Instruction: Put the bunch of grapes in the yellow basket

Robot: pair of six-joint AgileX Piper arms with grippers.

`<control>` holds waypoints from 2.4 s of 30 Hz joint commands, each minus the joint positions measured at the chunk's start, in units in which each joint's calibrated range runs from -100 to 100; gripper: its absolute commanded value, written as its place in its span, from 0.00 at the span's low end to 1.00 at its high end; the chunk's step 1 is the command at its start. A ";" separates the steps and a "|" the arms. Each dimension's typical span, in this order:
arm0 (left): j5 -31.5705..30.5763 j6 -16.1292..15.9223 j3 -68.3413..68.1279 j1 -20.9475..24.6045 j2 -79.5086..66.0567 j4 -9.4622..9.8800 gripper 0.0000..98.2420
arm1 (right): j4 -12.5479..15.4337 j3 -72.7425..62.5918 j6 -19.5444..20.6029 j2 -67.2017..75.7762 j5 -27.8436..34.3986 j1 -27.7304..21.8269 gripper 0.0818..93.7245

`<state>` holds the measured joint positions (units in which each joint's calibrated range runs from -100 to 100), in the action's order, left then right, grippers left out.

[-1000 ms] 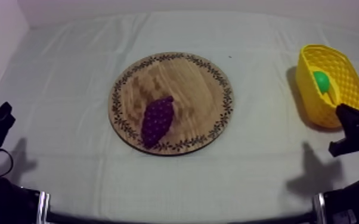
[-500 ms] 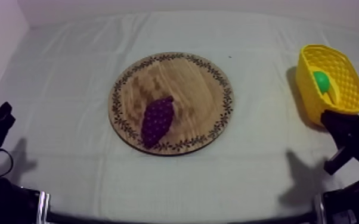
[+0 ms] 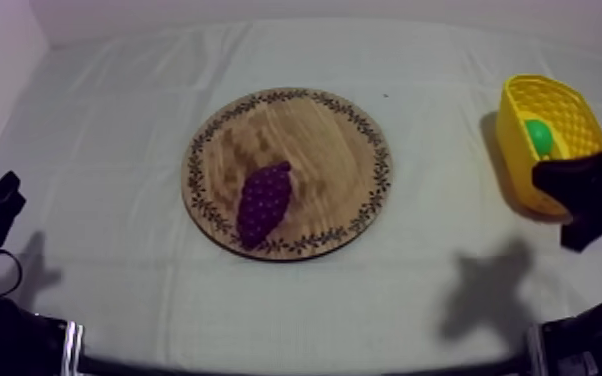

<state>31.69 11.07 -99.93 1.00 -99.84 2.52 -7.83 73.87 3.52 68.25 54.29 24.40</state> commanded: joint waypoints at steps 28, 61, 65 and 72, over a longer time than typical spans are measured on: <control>0.00 -0.01 0.04 -0.02 0.02 -0.01 0.00 | 6.52 -72.37 14.11 -71.30 34.65 9.44 0.00; 0.00 -0.01 0.04 -0.02 0.02 -0.01 0.00 | 10.27 -89.69 21.77 -89.22 41.87 8.29 0.68; 0.00 -0.01 0.04 -0.02 0.02 -0.01 0.00 | 10.92 -87.47 22.52 -89.92 40.96 8.24 0.71; 0.00 -0.01 0.04 -0.02 0.02 -0.01 0.00 | 12.55 -83.16 22.78 -93.68 38.51 8.62 0.77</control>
<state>31.69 11.07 -99.93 1.00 -99.84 2.52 4.51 -9.68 26.31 -24.81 92.88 32.95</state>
